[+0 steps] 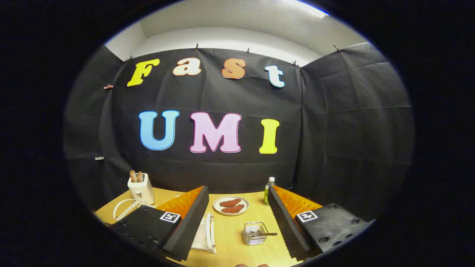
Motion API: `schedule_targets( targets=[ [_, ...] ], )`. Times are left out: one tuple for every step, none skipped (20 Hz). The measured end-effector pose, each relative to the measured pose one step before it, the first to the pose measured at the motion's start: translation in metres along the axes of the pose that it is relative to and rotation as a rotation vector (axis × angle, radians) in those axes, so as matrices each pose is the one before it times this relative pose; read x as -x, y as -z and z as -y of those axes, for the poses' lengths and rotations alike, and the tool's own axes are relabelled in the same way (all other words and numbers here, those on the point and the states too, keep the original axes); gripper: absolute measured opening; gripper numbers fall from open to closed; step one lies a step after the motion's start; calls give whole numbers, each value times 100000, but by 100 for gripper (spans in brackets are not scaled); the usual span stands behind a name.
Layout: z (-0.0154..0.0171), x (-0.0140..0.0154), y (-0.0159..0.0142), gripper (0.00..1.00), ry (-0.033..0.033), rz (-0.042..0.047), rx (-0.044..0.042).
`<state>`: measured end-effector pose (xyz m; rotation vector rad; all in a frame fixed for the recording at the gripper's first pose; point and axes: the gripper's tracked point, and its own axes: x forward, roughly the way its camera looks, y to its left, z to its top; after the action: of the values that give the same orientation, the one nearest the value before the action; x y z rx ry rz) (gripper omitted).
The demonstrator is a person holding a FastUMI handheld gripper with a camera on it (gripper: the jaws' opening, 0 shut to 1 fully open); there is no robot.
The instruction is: Take the plate from the dish rack, then take the spoon from the basket and place it into the plate.
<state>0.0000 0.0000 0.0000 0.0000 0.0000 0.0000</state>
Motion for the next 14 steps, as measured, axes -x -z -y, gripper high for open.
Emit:
schedule_targets(
  targets=[
    [51, 10, 84, 97, 298, 16, 178],
    [140, 12, -17, 97, 424, 273, 4],
    [60, 84, -9, 97, 622, 193, -165],
    [19, 35, 67, 97, 361, 14, -408],
    [-62, -19, 134, 97, 249, -210, -423],
    [-176, -30, 172, 97, 31, -375, -234],
    [-175, 10, 212, 97, -107, -470, 45],
    [-228, -69, 288, 97, 6, -532, 284],
    [-178, 77, 120, 97, -144, -124, 174],
    [-190, 53, -1, 97, -124, -98, 112],
    [-176, 4, 53, 97, -202, 151, 27],
    [-284, 45, -12, 98, -178, 47, 109],
    [-258, 27, -39, 98, -383, 9, 194],
    [-253, 27, 61, 98, -350, -72, 396]
  ],
)
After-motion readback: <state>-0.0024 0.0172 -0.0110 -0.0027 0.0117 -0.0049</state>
